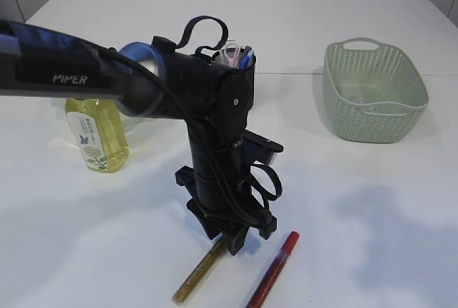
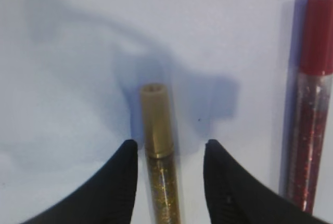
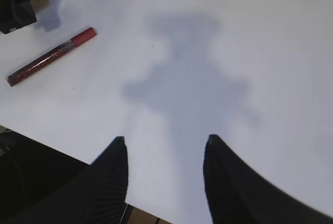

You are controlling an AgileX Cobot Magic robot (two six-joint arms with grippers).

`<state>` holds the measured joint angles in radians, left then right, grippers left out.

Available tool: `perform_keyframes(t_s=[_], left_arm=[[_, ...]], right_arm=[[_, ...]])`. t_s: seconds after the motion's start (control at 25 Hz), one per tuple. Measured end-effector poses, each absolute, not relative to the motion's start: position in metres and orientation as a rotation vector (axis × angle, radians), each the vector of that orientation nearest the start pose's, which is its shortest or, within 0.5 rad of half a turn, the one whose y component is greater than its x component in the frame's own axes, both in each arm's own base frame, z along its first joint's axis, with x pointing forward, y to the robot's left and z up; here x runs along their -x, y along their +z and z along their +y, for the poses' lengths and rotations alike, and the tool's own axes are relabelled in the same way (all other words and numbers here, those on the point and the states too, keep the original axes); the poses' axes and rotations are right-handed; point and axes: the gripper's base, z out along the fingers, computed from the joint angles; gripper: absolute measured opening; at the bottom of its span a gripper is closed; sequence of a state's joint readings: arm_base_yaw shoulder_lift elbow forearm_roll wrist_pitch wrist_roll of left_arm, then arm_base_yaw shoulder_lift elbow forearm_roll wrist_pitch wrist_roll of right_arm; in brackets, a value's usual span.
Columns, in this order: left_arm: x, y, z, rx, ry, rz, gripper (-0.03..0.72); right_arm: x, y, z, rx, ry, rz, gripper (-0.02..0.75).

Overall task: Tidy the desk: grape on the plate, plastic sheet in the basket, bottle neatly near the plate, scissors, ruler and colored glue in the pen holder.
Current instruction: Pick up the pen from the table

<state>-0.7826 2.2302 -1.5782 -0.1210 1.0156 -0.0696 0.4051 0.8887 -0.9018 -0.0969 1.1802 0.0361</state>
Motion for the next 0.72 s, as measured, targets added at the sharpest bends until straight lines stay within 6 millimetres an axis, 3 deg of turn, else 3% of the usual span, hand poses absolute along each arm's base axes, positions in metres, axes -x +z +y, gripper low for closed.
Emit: perform_keyframes(t_s=[0.72], left_arm=[[-0.2967,0.1121,-0.3082,-1.012,-0.146,3.02,0.275]], right_arm=[[-0.1339,0.3337,0.0486,0.503,0.018,2.591,0.381]])
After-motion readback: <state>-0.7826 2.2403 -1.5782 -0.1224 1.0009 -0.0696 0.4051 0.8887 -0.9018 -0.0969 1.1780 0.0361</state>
